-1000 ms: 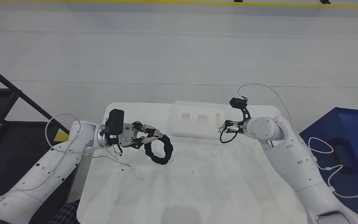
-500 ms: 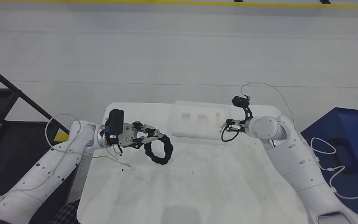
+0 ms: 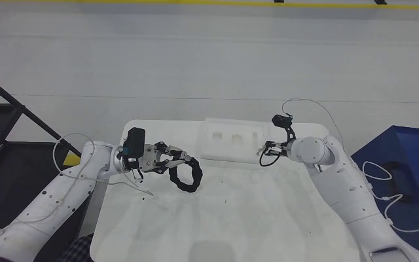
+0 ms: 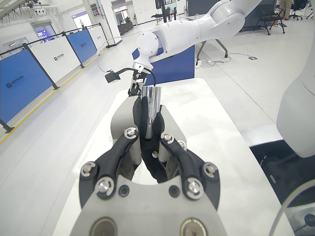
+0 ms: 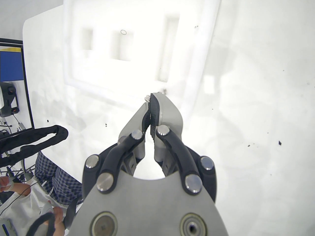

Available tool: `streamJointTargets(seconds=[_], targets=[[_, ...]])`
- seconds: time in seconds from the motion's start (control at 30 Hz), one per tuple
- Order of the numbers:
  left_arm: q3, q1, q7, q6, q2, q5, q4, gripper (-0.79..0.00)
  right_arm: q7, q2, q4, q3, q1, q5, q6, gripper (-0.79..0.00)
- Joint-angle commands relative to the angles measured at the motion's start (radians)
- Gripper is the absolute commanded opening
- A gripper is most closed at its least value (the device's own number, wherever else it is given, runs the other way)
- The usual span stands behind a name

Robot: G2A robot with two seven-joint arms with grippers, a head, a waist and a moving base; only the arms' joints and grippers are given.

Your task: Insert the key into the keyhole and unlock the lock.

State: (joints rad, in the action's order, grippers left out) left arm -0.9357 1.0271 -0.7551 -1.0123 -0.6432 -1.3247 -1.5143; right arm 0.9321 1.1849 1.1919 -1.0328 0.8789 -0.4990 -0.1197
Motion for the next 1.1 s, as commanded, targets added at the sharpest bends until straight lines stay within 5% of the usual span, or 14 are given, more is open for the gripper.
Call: streamJointTargets(seconds=[0.0,1.07], targets=[[0.000,0.000,0.000,0.000,0.000,0.000,0.000,-0.785,-0.002,0.001,-0.007,0.002,-0.001,0.003,0.001,-0.785],[0.000,0.000,0.000,0.000,0.000,0.000,0.000,-0.785,-0.031,0.019,-0.057,0.030,-0.013,0.007,-0.008,-0.785]])
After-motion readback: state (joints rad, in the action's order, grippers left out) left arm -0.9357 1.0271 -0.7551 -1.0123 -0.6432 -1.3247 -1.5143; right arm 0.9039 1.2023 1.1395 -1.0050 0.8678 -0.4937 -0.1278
